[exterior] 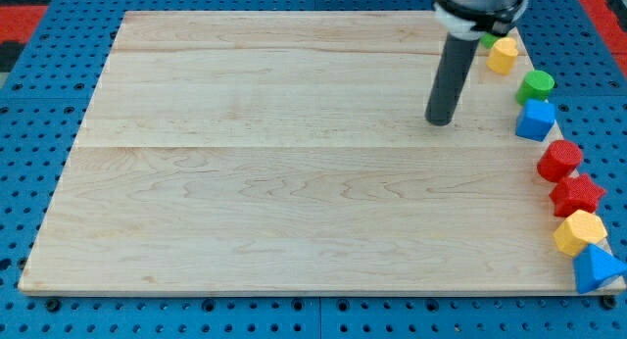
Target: Put your hand to the left of the green star
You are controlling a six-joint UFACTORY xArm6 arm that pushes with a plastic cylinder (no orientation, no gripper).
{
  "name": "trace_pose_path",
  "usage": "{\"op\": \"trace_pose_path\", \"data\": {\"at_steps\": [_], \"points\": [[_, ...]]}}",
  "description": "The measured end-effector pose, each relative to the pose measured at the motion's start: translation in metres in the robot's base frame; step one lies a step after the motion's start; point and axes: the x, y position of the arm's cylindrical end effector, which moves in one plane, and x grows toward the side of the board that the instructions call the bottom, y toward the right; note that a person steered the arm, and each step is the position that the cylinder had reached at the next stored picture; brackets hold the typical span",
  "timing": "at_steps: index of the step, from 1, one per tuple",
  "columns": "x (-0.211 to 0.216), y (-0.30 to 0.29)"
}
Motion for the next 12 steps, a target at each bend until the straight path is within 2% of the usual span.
{"op": "trace_pose_path", "data": {"at_steps": [3, 4, 6, 9, 10, 12], "points": [[0.103, -0.022], [0.114, -0.022], [0.205, -0.015], [0.205, 0.006], [0.171, 0.019], [-0.042, 0.015]]}}
